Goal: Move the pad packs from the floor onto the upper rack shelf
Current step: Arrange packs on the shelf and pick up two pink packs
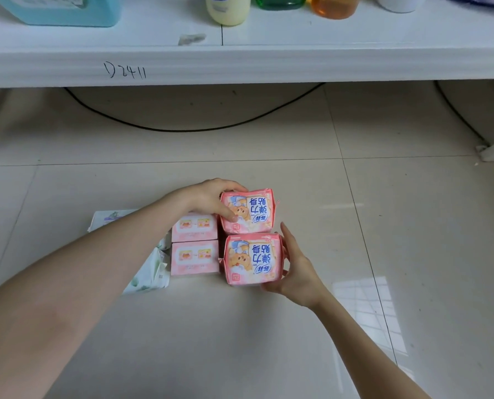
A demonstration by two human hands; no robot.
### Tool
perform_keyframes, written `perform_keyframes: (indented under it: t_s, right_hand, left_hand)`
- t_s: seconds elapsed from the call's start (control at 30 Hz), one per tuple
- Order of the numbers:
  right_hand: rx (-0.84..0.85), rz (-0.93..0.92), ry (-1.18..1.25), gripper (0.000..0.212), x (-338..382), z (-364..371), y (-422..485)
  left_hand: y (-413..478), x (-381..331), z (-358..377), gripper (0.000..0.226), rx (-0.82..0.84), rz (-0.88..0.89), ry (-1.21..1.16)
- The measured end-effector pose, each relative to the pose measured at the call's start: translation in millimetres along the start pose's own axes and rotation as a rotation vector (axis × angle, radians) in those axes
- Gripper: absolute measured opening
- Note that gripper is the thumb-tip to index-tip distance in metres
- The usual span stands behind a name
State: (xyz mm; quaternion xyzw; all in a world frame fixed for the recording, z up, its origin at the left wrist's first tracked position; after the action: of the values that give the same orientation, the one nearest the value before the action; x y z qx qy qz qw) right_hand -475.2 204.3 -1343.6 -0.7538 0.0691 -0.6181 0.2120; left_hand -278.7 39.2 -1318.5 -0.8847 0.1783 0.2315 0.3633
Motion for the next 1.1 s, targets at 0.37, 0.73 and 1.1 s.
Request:
perform_keyframes:
  t_s: [0.37,0.73,1.1]
  right_hand:
    - [-0.045,-0.016,-0.055,0.094,6.0,2.5,0.2]
    - [-0.026,0.112,-0.794,0.096,61.1,2.6,-37.1]
    - [0.027,0.151,-1.026,0.076,211.3,-12.0,-120.2]
  left_hand:
    - [-1.9,-1.1,3.1,0.074,-0.01,0.001,0.062]
    - [-84.0,-20.0,11.0,0.068,-0.351,-0.114,0.554]
    - [-235.5,-94.3,-29.1,0.059,-0.241,-0.228,0.73]
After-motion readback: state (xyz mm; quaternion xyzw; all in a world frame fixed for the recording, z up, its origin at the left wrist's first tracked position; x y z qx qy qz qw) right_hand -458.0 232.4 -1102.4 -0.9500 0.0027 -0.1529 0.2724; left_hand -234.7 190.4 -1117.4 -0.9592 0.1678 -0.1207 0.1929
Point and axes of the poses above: each hand's wrist, its own y-axis towards the middle knuckle, its own z-axis out of the palm, x = y × z, the point moved 4 cm from there along y, towards the middle knuckle, and after that the axes turned 12 degrees about y, right-handed, at the moved point
